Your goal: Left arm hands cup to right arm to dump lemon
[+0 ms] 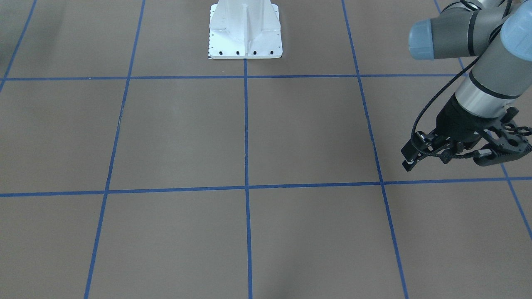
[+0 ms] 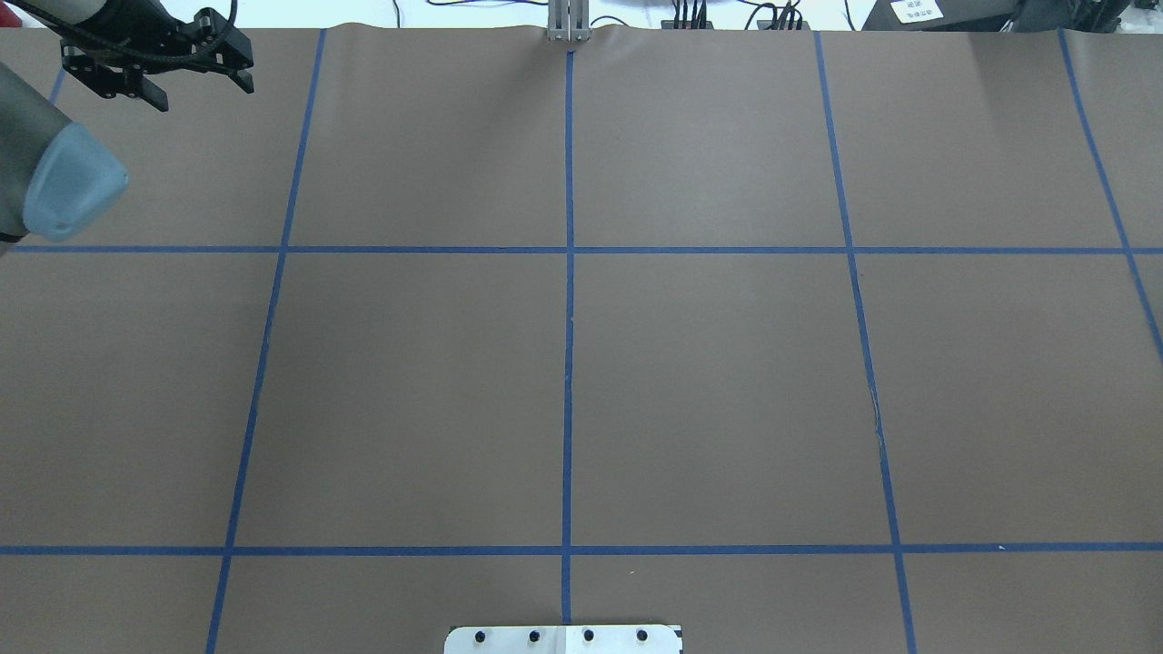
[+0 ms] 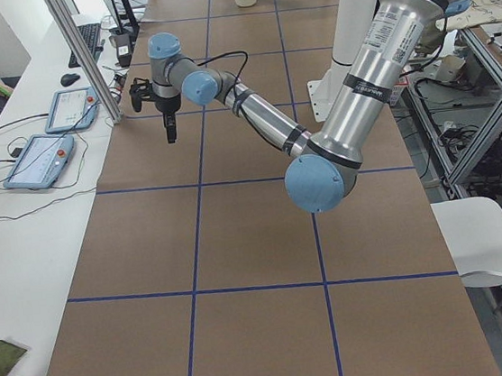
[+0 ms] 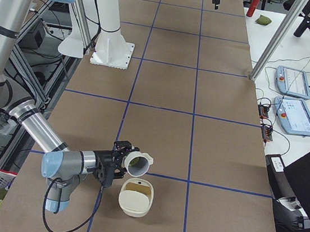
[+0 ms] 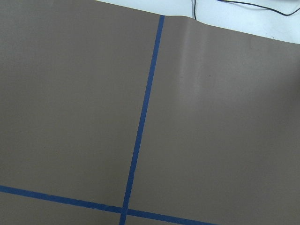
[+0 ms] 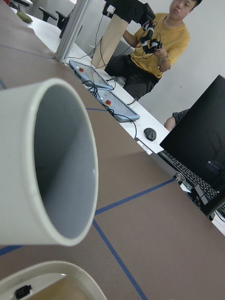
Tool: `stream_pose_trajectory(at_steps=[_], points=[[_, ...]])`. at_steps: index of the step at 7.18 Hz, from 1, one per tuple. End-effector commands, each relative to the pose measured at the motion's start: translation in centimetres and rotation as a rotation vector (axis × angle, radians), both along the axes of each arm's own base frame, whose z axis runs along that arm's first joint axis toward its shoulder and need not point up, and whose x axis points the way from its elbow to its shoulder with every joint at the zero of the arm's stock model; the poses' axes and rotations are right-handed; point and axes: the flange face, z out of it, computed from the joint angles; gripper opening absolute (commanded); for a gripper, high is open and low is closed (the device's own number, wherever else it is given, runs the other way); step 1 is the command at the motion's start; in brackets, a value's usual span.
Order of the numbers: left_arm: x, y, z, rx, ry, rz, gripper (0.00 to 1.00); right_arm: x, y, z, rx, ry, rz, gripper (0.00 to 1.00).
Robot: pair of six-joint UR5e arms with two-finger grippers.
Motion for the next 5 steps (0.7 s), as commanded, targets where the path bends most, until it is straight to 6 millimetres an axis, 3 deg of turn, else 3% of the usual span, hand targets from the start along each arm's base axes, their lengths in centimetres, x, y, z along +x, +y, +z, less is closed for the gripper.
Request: stream_pose_trajectory(at_steps=[1,5], points=[[0.02,0.02,-0.16,0.003,0.001,0.000,1.00,0.16,0.42,0.26,-0.035,-0.070,0.022,0.01],[0.15,-0.02,-0.58,0.014,-0.004,-0.005,1.00,0.56,0.26,0.18,-0.175,-0.298,0.070,0.01]])
